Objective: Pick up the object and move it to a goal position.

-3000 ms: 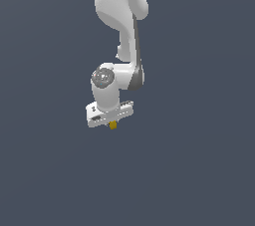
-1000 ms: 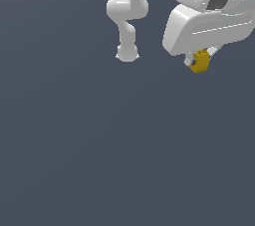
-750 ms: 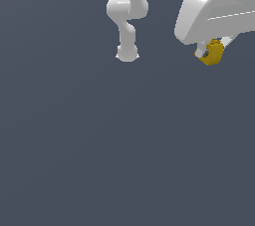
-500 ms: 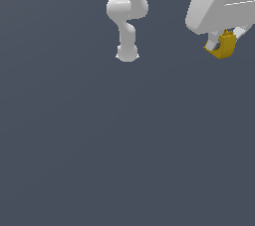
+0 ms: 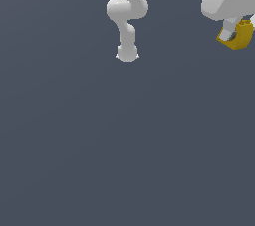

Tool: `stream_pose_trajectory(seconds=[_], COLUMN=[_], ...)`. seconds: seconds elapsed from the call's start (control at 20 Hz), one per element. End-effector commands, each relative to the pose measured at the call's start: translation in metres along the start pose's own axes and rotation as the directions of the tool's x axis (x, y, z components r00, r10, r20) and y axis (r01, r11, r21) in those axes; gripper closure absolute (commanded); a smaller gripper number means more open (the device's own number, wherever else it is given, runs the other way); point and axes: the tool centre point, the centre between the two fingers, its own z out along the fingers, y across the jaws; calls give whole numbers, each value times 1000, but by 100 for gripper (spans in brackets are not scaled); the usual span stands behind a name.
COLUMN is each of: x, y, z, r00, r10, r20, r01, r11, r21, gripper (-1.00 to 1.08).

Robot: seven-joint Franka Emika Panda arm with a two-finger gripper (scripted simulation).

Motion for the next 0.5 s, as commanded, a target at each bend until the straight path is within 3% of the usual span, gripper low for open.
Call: stream_pose_trajectory(seconds=[0.0,0.45], x=[1,3], y=[-1,-3], z=[-3,-7], r00=[1000,1000], r10=[0,0], r20=[0,0], r01=[0,0], r11=[1000,1000], r21=[0,0], gripper=[108,108])
